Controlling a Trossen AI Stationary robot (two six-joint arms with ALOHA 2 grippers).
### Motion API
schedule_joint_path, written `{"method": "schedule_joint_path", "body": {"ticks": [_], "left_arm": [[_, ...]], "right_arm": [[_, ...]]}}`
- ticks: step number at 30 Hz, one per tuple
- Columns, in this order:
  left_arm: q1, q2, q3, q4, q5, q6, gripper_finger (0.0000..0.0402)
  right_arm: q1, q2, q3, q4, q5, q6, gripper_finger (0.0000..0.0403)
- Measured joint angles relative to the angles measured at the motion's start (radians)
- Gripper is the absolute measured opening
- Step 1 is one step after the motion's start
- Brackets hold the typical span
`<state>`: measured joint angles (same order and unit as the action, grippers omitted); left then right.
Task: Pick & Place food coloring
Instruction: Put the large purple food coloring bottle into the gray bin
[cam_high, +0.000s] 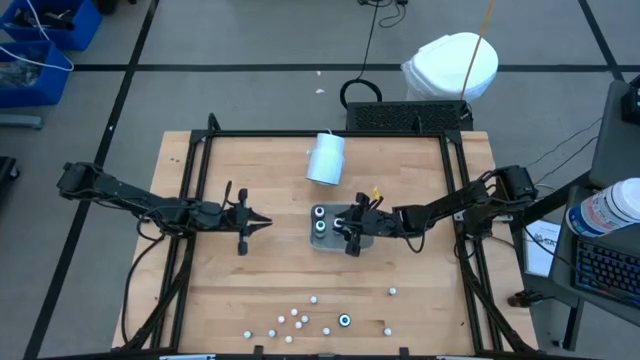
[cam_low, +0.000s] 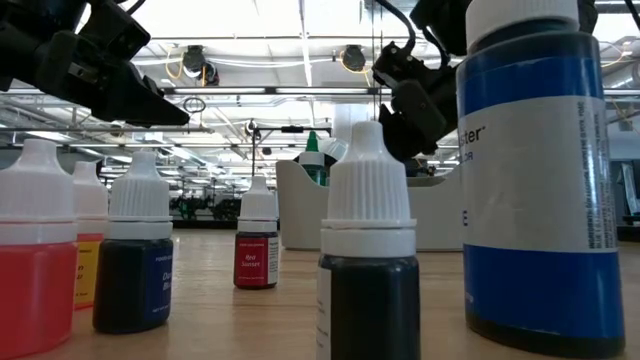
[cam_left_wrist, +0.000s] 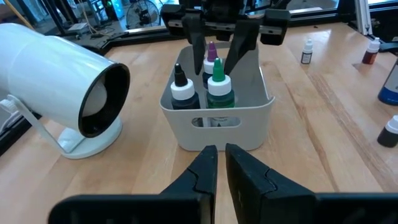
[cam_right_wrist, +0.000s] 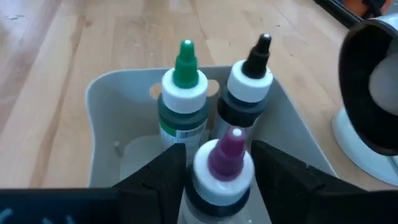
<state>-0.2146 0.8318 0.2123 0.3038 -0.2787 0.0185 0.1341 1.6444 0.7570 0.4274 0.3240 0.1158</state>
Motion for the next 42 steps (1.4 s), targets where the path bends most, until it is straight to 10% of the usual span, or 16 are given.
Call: {"method": "schedule_joint_path", "body": {"ticks": [7,42], "left_arm": [[0.0,0.0,0.0,-0.001,0.0,-0.002,0.0042],[0.0,0.0,0.0,-0.001,0.0,-0.001,0.0042]], "right_arm": [[0.0,0.0,0.0,0.003,-0.041,-0.017,0.0109],[-0.057,0.04,0.0,0.111,-0.014,0.004,0.0112]]}}
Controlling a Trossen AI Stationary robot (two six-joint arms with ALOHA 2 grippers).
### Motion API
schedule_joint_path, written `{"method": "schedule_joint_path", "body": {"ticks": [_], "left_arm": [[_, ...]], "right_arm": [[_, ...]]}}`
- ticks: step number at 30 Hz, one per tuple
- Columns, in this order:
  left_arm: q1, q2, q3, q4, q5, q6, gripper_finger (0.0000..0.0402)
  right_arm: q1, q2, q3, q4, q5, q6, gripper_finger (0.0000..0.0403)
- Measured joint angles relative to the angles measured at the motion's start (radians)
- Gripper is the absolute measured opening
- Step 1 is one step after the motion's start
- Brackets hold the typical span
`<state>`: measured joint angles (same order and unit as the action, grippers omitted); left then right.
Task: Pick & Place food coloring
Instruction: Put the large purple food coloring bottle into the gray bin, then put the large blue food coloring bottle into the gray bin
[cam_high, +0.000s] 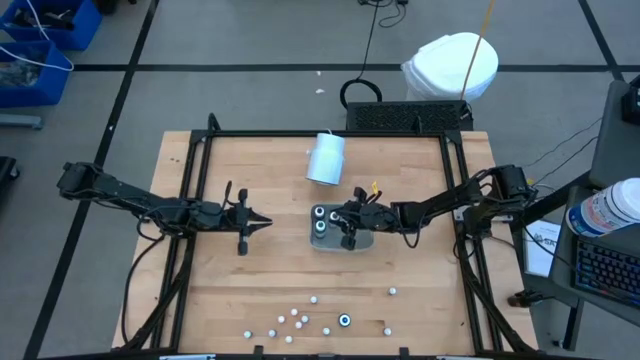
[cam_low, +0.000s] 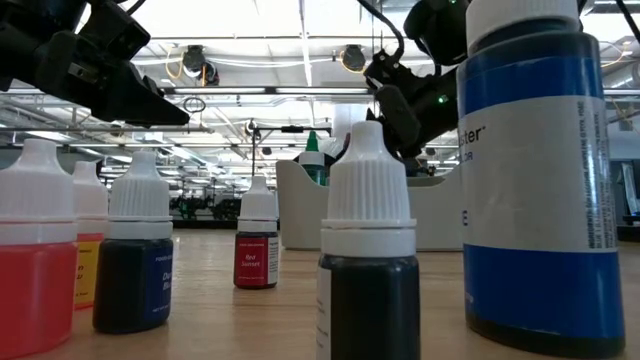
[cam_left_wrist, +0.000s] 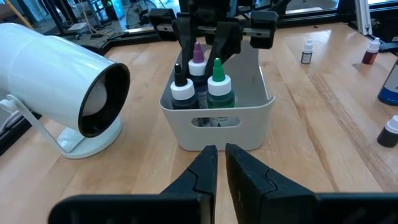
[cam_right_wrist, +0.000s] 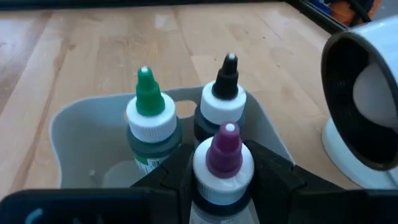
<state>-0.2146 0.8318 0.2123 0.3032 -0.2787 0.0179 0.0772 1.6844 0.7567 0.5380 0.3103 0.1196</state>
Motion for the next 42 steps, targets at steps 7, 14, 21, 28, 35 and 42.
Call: {"method": "schedule_joint_path", "body": {"ticks": [7,14,21,28,35,42], "left_arm": [[0.0,0.0,0.0,0.0,0.0,0.0,0.0042],[0.0,0.0,0.0,0.0,0.0,0.0,0.0042],[0.0,0.0,0.0,0.0,0.0,-0.004,0.0042],[-0.001,0.0,0.0,0.0,0.02,-0.016,0.0042],[-0.001,0.0,0.0,0.0,0.02,-0.027,0.0042],[-0.001,0.0,0.0,0.0,0.02,-0.047,0.0042]], "right_arm": [[-0.006,0.0,0.0,0.01,0.001,0.001,0.0118],[-0.016,-0.001,0.0,0.022,0.002,0.024,0.0173],[-0.017,-0.003,0.0,0.067,0.003,-0.009,0.0213],[0.013,-0.111,0.0,0.049,0.085,-0.11,0.0228],[0.117,-0.347,0.016,-0.089,0.171,-0.185,0.0225],[0.42,-0.358,0.281,-0.555,0.315,-0.05,0.0222]]}}
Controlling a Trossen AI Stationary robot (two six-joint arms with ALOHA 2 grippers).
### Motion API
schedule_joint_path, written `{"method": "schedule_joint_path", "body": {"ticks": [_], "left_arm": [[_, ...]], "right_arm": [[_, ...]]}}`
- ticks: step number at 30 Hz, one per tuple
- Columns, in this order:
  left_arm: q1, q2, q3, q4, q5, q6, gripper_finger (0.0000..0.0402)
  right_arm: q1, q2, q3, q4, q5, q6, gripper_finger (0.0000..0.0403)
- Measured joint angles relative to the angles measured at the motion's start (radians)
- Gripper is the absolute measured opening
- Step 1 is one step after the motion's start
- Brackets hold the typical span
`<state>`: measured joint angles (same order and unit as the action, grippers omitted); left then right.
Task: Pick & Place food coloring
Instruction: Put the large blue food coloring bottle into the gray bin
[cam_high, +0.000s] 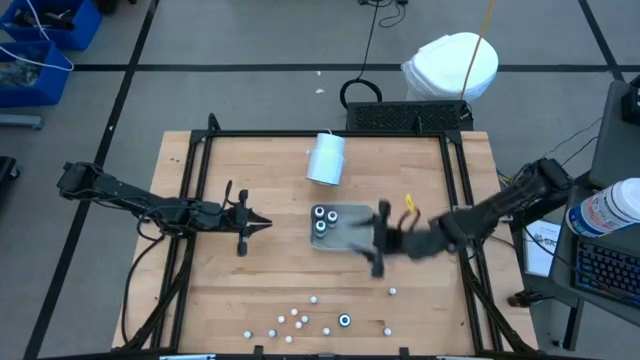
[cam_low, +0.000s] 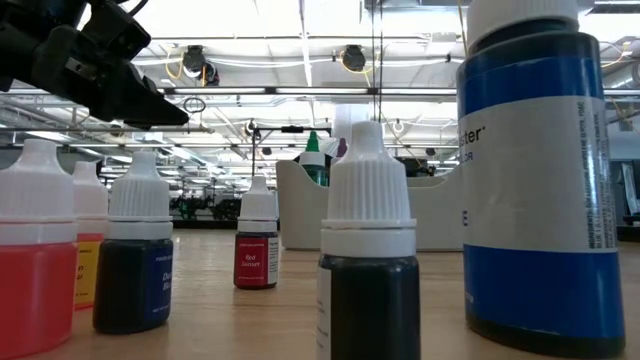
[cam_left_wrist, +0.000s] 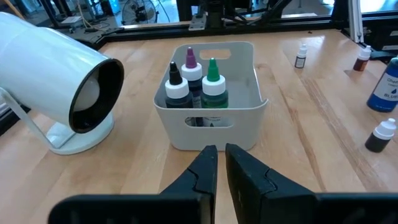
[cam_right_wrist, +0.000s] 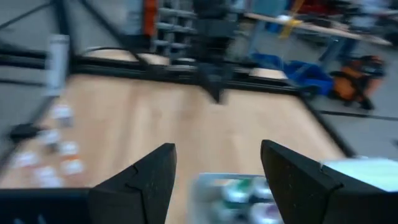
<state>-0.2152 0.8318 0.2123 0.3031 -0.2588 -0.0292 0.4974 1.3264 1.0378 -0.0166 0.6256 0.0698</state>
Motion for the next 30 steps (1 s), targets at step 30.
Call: {"method": "schedule_joint_path", "body": {"ticks": [30], "left_arm": [[0.001,0.0,0.0,0.006,-0.001,-0.107,0.0042]], "right_arm": [[0.234,0.493,0.166,0.017,-0.124,0.281,0.0222]]}}
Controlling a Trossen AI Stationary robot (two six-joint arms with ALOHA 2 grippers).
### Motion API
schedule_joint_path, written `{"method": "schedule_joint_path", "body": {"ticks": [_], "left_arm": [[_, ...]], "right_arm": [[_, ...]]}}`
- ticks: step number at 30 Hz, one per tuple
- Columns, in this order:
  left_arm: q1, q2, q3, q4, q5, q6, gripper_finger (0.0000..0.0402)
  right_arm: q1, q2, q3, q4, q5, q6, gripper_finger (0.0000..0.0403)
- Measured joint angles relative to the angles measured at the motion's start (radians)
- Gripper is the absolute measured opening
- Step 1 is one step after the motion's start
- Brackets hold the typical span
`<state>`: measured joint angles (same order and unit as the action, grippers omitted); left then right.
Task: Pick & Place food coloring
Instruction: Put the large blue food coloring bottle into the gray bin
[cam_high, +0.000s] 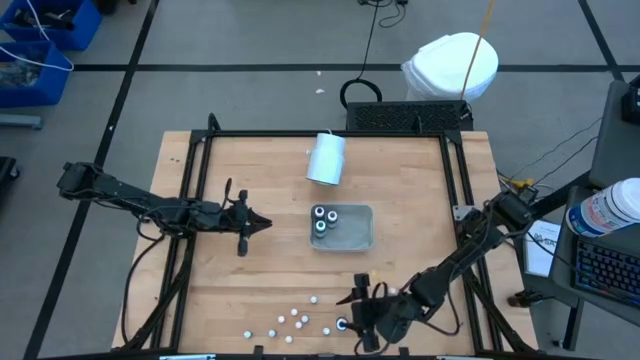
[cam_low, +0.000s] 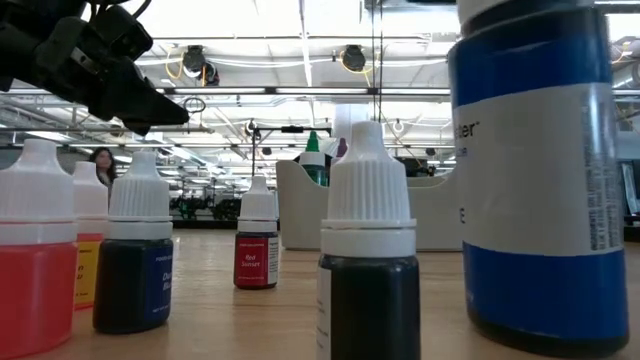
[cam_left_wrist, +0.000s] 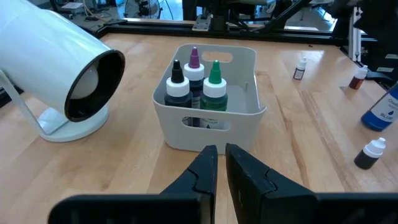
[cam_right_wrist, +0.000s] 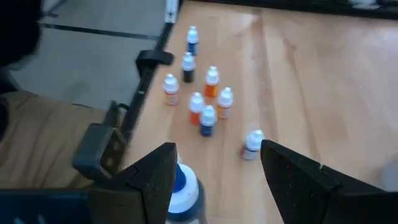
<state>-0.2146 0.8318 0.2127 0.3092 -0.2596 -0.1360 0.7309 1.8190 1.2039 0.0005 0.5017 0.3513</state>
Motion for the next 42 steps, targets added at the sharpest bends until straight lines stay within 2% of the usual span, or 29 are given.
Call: {"method": "schedule_joint_path", "body": {"ticks": [4,9,21,24,28,30,32,36,42], "left_arm": [[-0.001,0.0,0.0,0.0,0.005,-0.001,0.0042],[-0.002,0.0,0.0,0.0,0.006,-0.002,0.0042],[-0.002,0.0,0.0,-0.001,0.007,0.0,0.0042],[-0.002,0.0,0.0,-0.001,0.008,0.0,0.0042],[-0.002,0.0,0.0,-0.003,0.007,0.0,0.0042],[-0.002,0.0,0.0,-0.003,0.008,0.002,0.0042],[-0.002,0.0,0.0,-0.007,0.007,0.002,0.0042],[-0.002,0.0,0.0,-0.007,0.007,0.002,0.0042],[-0.001,0.0,0.0,-0.01,0.007,-0.008,0.0042]], "right_arm": [[0.001,0.003,0.0,-0.001,0.002,0.0,0.0222],[0.0,-0.009,-0.002,-0.026,0.077,-0.003,0.0222],[-0.019,-0.014,-0.009,-0.114,0.098,-0.017,0.0222],[-0.018,-0.05,-0.006,-0.117,0.112,-0.027,0.0222],[-0.015,-0.132,-0.006,-0.166,0.183,-0.046,0.0222],[-0.01,-0.177,-0.006,-0.147,0.166,-0.066,0.0222],[-0.008,-0.196,-0.004,-0.077,0.078,-0.088,0.0222],[-0.006,-0.151,-0.004,0.0,-0.062,-0.089,0.0222],[0.005,-0.046,-0.007,-0.004,-0.088,-0.025,0.0222]]}}
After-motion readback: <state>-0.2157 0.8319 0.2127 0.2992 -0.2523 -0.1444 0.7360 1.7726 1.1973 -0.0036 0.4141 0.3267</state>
